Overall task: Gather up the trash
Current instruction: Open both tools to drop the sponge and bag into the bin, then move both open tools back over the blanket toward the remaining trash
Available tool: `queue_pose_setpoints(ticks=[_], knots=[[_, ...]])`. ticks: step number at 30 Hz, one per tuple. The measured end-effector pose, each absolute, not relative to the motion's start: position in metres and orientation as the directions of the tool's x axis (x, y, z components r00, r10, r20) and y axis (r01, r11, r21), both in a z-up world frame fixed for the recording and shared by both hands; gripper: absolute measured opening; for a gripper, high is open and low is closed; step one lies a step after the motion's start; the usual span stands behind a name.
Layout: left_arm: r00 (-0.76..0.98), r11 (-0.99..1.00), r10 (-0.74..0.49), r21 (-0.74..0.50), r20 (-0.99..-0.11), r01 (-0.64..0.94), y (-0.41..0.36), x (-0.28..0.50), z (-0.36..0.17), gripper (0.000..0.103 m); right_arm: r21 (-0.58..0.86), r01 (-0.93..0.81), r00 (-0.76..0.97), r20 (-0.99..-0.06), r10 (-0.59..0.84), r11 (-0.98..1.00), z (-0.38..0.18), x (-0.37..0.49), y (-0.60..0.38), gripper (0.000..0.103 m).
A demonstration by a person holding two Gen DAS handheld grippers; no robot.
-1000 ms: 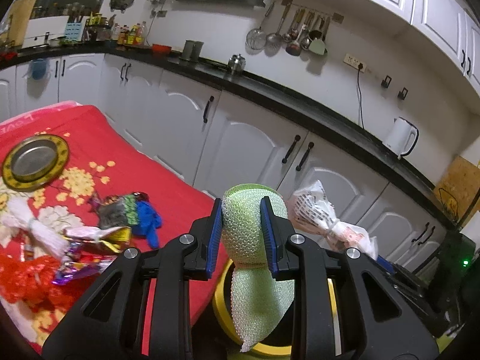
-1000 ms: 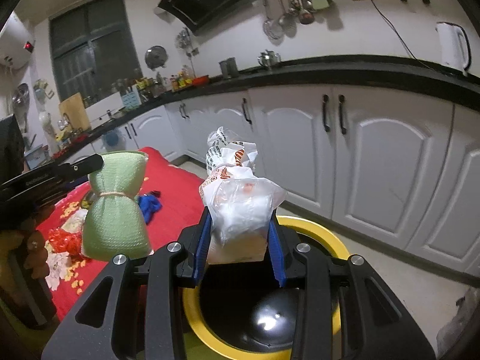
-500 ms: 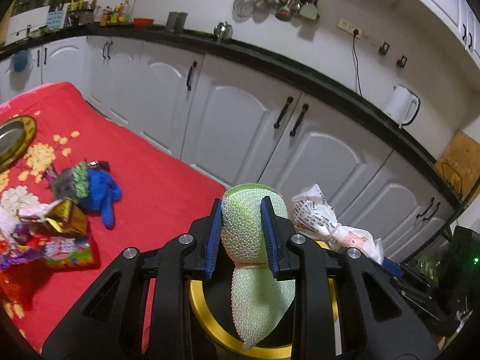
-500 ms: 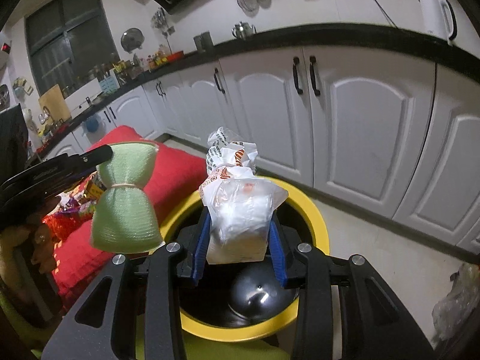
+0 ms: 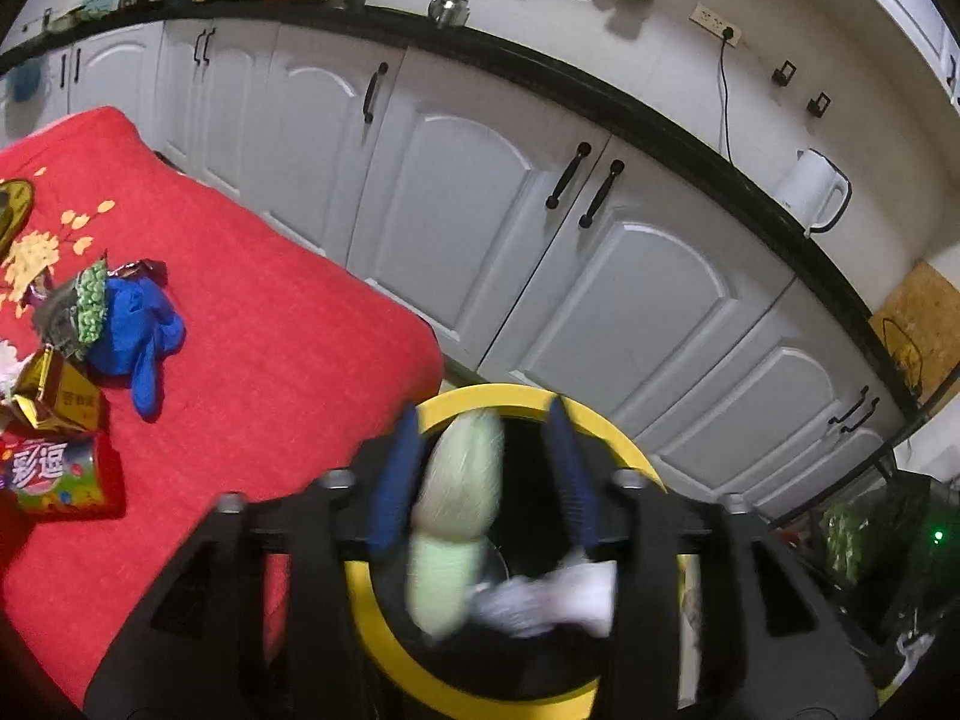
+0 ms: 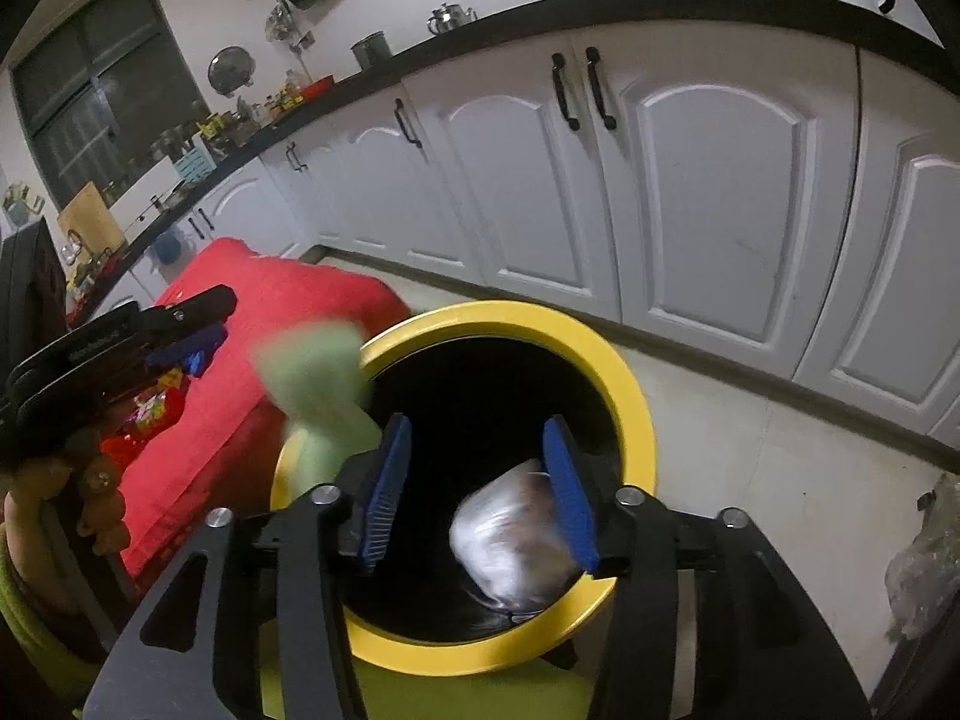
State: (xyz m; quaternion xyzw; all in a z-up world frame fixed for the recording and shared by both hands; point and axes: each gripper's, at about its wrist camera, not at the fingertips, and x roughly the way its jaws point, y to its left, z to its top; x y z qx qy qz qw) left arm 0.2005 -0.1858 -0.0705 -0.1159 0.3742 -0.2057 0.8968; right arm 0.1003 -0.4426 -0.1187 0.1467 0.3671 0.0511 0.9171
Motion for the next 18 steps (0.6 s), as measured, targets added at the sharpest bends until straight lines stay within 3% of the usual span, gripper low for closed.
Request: queue_pose_setpoints(ticks=[3, 5, 8, 18], knots=[[0.635, 0.886, -0.459, -0.374, -0.621, 0.273, -0.182, 0.2, -0.071, 0.053, 0.313, 0.029, 0.736, -0.649, 0.192, 0.949, -0.117, 0.101, -0.448, 0.051], [0.642, 0.888, -0.453, -0.379, -0.619, 0.261, -0.178, 0.198, -0.07, 0.074, 0.31, 0.034, 0.742, -0.645, 0.184, 0.95, -0.116, 0.104, -0.451, 0.053], [0.662, 0.891, -0.442, -0.383, -0.605, 0.245, -0.171, 0.194, -0.066, 0.089, 0.308, 0.041, 0.752, -0.636, 0.174, 0.951, -0.115, 0.102, -0.451, 0.057], [0.736, 0.922, -0.375, -0.314, -0.564, 0.229, -0.155, 0.171, -0.045, 0.092, 0.292, -0.011, 0.797, -0.575, 0.185, 0.956, -0.097, 0.097, -0.437, 0.064]])
